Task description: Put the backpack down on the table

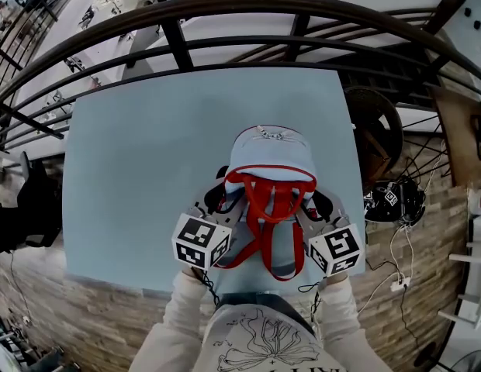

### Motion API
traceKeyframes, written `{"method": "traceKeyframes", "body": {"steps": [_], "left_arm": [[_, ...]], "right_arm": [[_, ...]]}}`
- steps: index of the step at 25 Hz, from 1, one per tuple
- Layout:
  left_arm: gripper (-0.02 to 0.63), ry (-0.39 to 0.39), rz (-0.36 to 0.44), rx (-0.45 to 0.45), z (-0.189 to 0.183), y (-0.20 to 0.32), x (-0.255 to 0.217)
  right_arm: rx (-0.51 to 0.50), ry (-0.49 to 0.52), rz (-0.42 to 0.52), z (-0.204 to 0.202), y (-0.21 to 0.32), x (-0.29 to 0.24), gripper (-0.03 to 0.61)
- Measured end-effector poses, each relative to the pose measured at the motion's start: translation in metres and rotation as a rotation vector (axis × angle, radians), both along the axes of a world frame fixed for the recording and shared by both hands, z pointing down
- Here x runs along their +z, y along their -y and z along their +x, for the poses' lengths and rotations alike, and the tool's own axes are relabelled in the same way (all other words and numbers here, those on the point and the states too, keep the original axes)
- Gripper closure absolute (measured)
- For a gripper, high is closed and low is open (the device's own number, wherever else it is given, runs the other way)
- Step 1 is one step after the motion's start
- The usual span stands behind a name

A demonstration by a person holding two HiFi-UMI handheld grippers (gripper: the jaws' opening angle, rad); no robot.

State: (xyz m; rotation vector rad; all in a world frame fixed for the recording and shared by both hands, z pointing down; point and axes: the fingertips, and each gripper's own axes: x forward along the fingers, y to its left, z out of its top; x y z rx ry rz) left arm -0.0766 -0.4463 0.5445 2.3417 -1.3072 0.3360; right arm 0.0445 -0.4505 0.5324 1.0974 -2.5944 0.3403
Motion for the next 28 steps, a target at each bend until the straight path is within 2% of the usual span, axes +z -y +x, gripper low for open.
{"method": "traceKeyframes", "body": {"steps": [18,28], "left_arm": [[0.440,0.015,0.005,-0.058,0.005,-0.045,0.004],[0.440,-0.027,0.081,-0.180,-0.015,-0.053,-0.024]], "right_arm": [[0.030,-0.003,-0.023,0.014,-0.043,0.010,0.408],[0.098,0.074,0.019,0.029,-0.047,-0.014,0.400]]}}
